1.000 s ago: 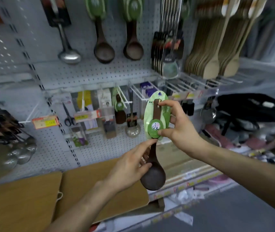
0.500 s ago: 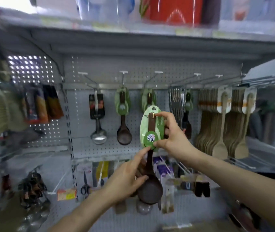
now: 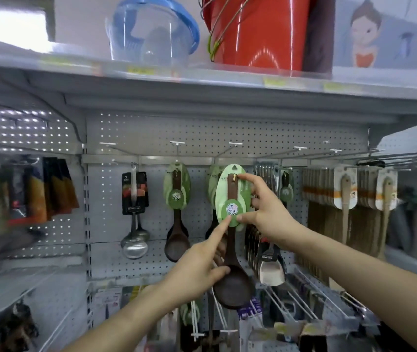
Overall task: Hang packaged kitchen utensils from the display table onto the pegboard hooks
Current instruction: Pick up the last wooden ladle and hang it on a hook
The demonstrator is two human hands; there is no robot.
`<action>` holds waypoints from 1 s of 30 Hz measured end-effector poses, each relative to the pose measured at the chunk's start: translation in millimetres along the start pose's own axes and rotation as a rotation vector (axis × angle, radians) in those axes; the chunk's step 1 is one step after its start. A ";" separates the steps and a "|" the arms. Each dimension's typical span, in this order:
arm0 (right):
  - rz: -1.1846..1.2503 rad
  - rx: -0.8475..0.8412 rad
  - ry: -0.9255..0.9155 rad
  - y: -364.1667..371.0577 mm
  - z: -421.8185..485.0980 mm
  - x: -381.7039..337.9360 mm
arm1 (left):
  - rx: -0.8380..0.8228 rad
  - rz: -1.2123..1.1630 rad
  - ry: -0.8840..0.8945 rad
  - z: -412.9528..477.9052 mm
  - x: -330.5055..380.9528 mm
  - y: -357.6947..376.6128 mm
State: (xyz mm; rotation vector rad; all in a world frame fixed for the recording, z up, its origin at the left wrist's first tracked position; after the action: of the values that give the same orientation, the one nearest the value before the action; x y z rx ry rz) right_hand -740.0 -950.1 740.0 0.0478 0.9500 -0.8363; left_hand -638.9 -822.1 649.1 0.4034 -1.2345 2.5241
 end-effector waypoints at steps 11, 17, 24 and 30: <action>0.046 -0.073 -0.049 -15.4 43.2 29.0 | 0.094 -0.027 -0.064 34.9 -20.3 11.6; 0.072 -0.097 -0.072 -12.0 46.5 49.4 | 0.094 -0.045 -0.071 33.2 -32.0 22.3; -0.048 -0.050 -0.084 -7.1 67.0 61.5 | 0.115 0.053 -0.085 49.8 -60.1 19.6; -0.177 0.069 -0.110 -3.2 84.4 79.5 | 0.141 0.102 -0.108 69.4 -96.2 21.5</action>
State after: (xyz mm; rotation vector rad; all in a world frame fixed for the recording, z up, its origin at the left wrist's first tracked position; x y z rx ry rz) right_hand -659.2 -1033.1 733.8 -0.0230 0.8301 -1.0244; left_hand -551.1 -904.0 638.6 0.5290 -1.1453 2.7182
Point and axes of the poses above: each hand's wrist, its own z-axis towards the middle knuckle, its own y-axis out of the palm, x = y × z, the point moved 7 cm from there along z, towards the middle knuckle, and after that the axes turned 1 degree about y, right-handed, at the moved point
